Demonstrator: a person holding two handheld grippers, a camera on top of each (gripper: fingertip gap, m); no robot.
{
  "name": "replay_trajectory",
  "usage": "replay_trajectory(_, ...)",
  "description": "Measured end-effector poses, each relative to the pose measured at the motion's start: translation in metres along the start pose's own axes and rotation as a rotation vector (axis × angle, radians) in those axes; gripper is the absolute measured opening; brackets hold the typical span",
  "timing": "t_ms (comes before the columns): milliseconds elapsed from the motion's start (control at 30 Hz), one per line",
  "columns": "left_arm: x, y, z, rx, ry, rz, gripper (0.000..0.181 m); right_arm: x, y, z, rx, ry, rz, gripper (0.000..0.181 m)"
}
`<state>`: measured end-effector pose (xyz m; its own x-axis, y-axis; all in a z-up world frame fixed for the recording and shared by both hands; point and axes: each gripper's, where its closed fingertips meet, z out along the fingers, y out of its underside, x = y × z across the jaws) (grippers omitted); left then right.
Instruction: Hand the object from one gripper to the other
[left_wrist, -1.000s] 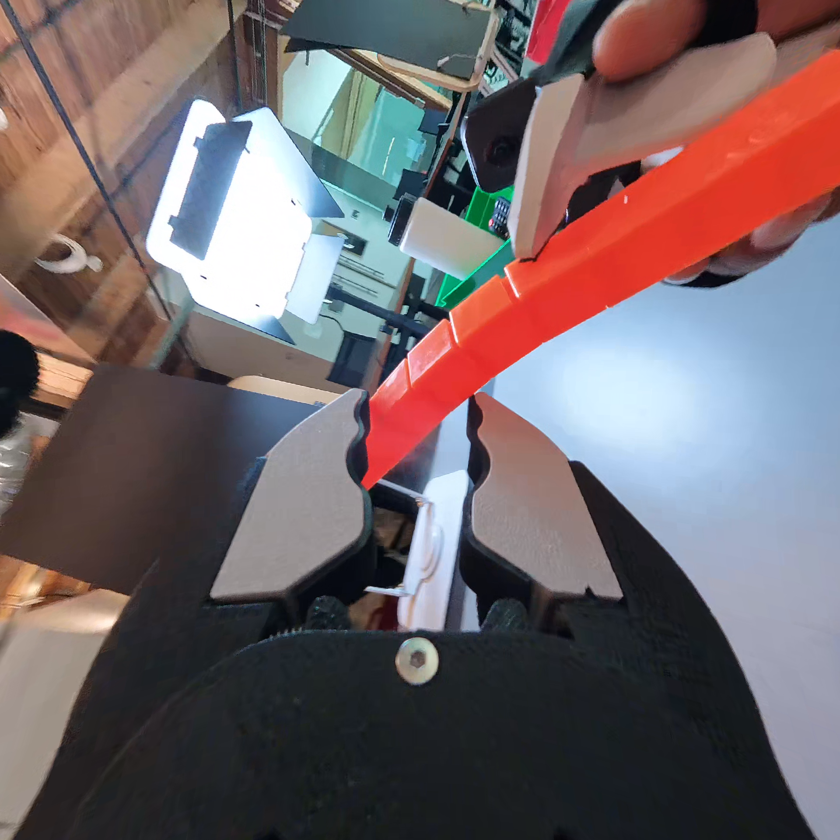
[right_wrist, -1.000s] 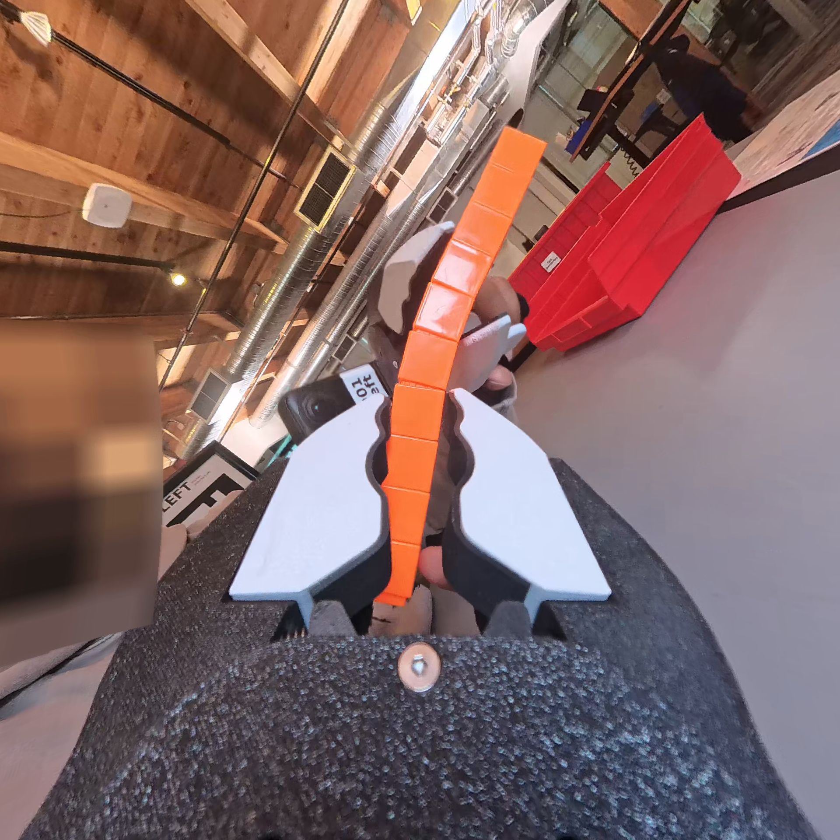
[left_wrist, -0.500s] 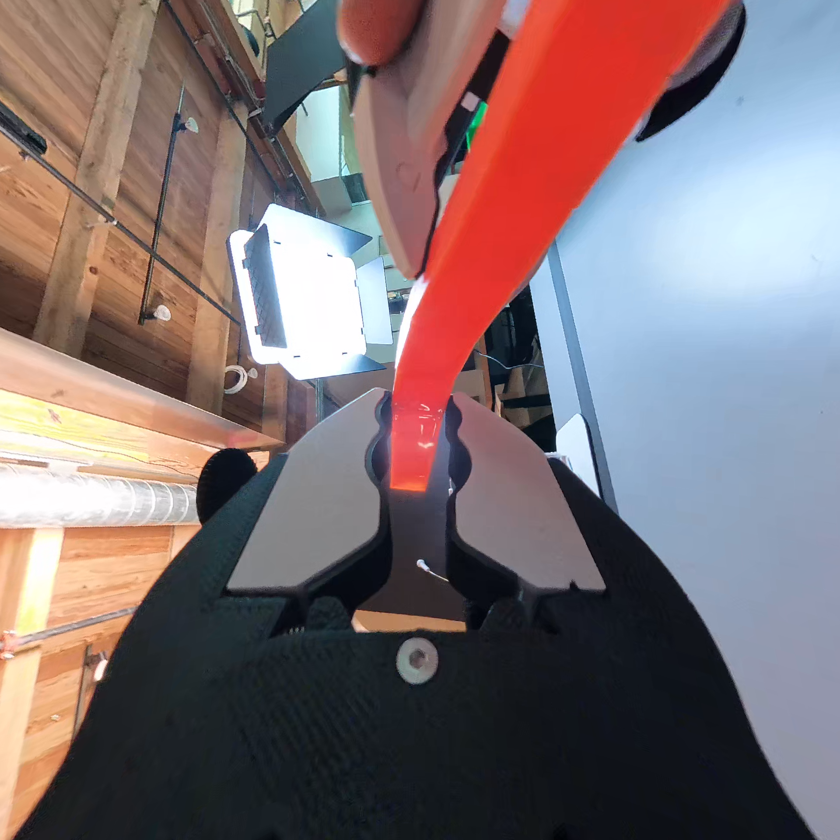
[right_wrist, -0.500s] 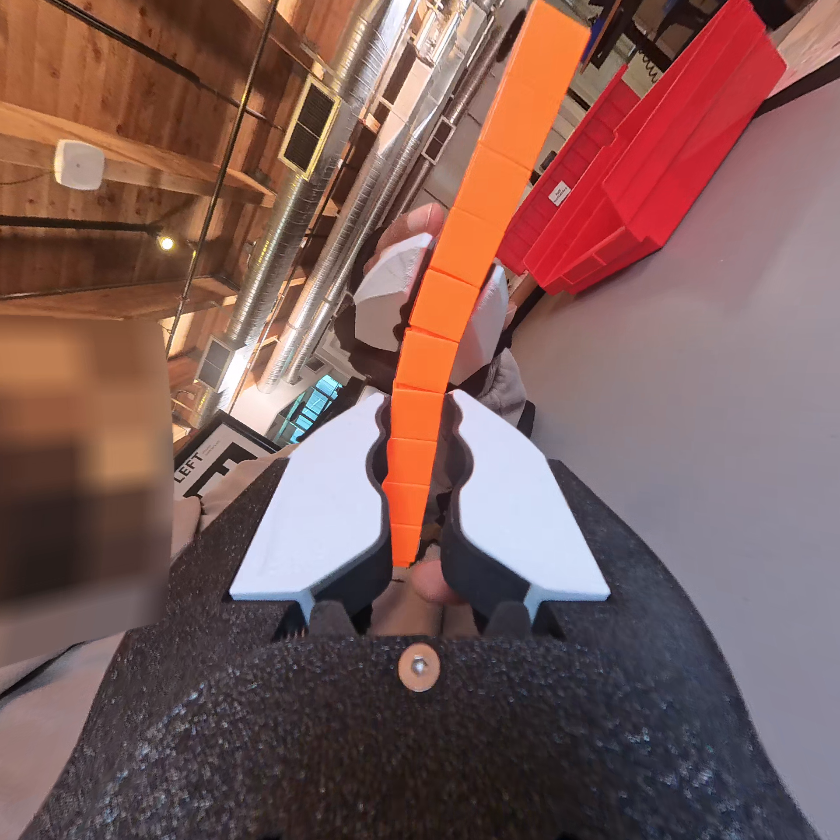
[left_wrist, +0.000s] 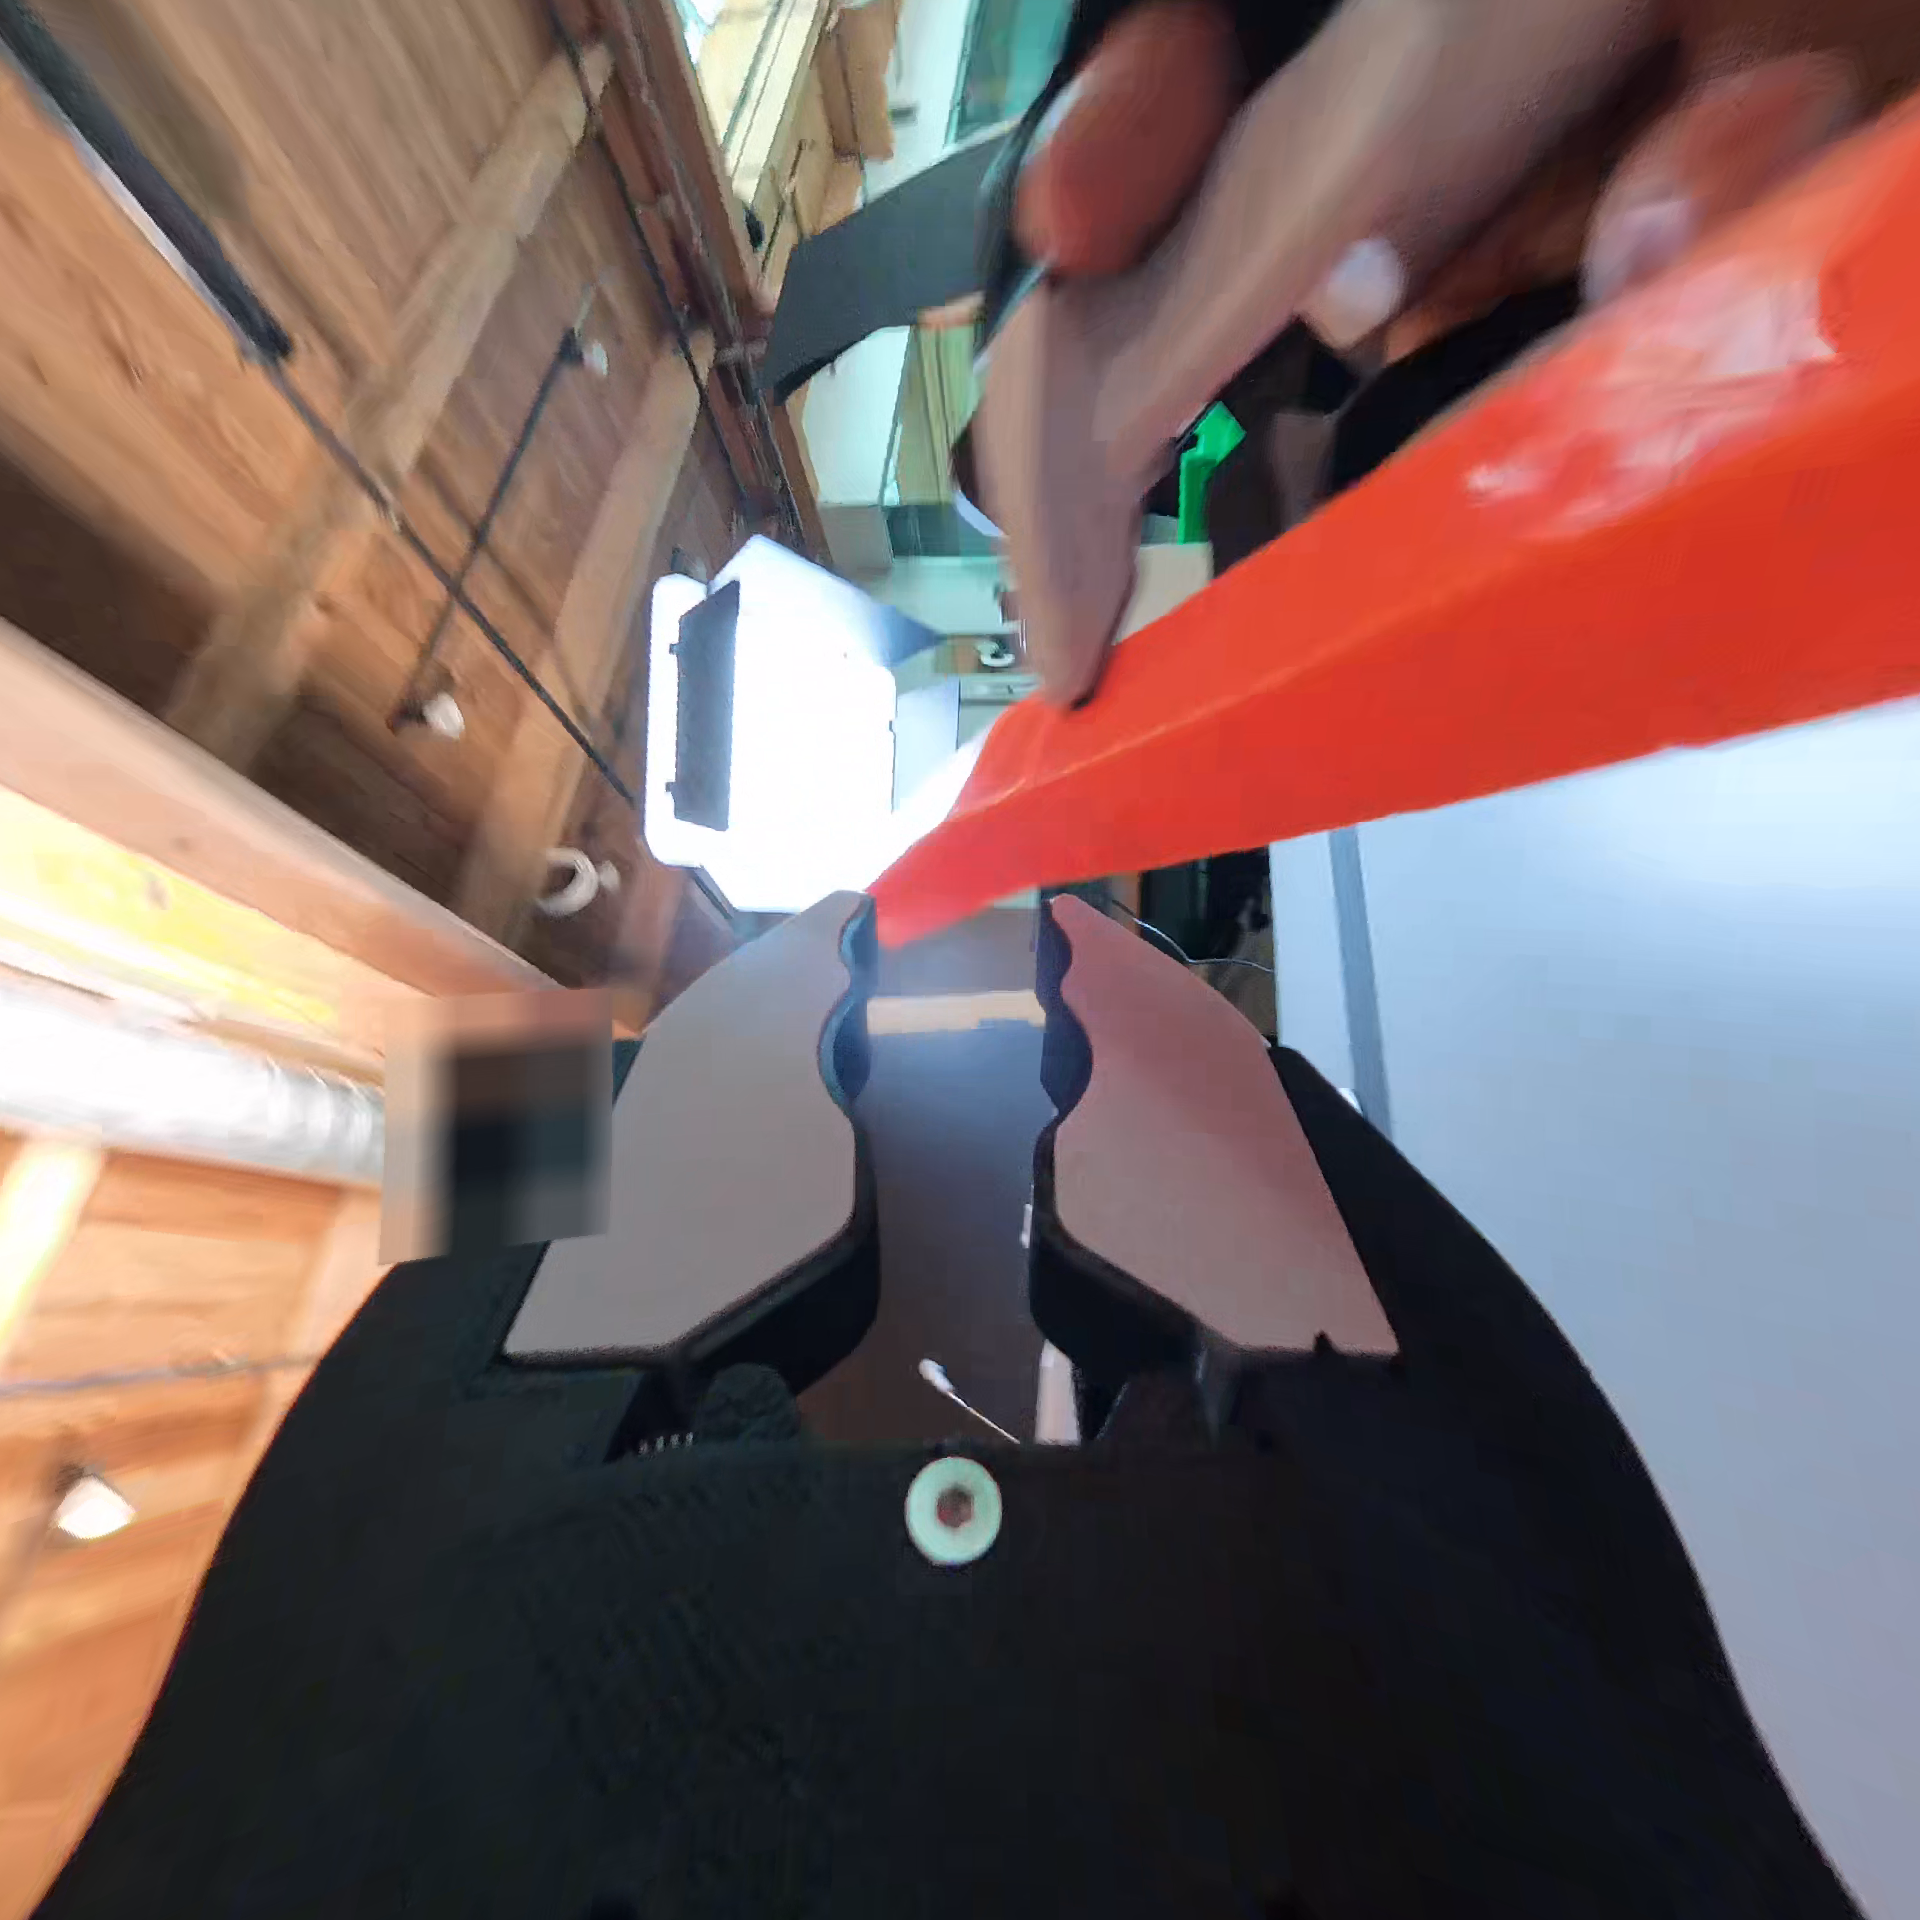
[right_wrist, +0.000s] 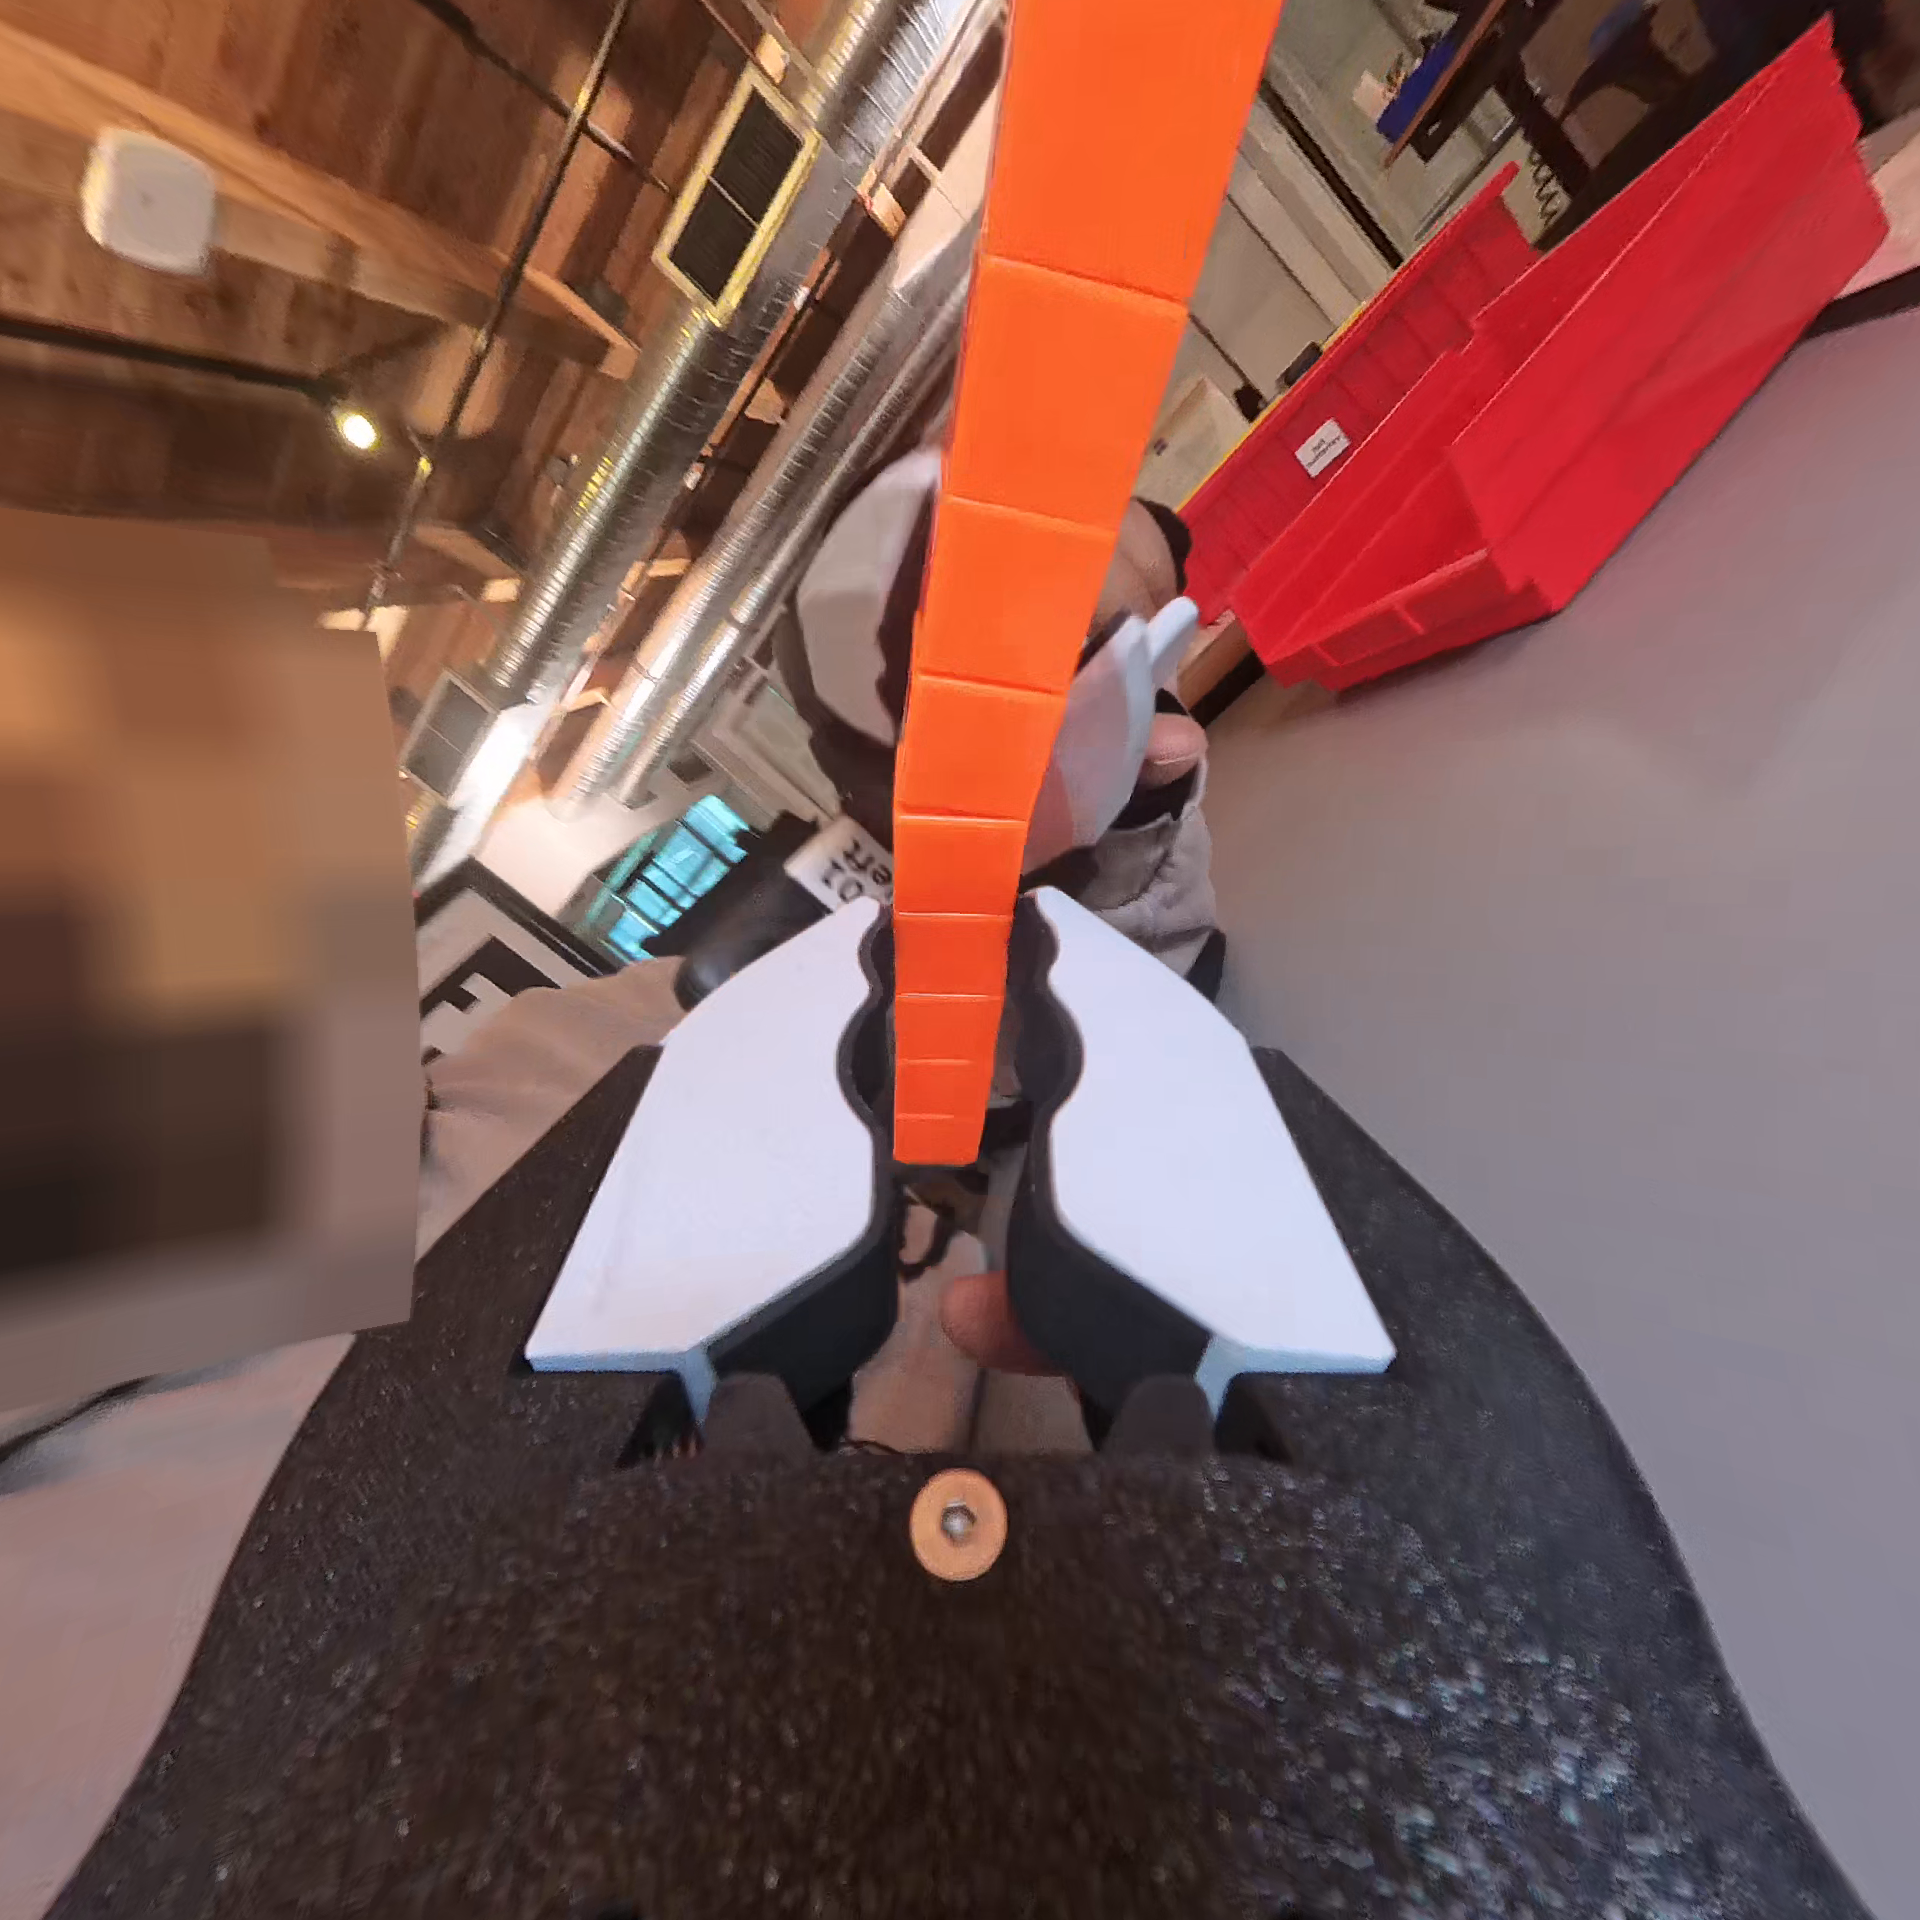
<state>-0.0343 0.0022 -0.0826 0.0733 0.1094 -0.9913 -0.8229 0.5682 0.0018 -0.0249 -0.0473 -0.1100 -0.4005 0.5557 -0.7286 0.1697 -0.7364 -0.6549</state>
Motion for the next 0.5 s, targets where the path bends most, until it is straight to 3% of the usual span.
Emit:
replay_trajectory(33, -0.006, 0.008, 0.001, -0.022, -0.001, -0.077, 0.035, 0.0, -0.002, -0.002, -0.003, 0.024, -0.051, 0.02)
replay_trajectory(100, -0.017, 0.015, -0.001, -0.002, 0.016, -0.287, 0.03, 0.001, -0.007, -0.008, -0.001, 0.081, -0.141, 0.02)
replay_trajectory(167, -0.022, 0.018, -0.002, 0.04, 0.089, -0.598, 0.026, 0.011, -0.015, -0.017, -0.003, 0.2, -0.257, 0.02)
replay_trajectory(333, -0.02, 0.02, 0.005, 0.079, 0.335, -1.341, 0.03, 0.055, -0.037, -0.056, -0.045, 0.691, -0.49, 0.021)
replay_trajectory(433, 0.003, 0.01, 0.019, 0.029, 0.438, -1.6, 0.041, 0.072, -0.044, -0.072, -0.049, 0.9, -0.572, 0.021)
replay_trajectory(500, 0.021, 0.008, 0.033, -0.048, 0.435, -1.65, 0.053, 0.079, -0.044, -0.072, -0.08, 0.991, -0.661, 0.021)
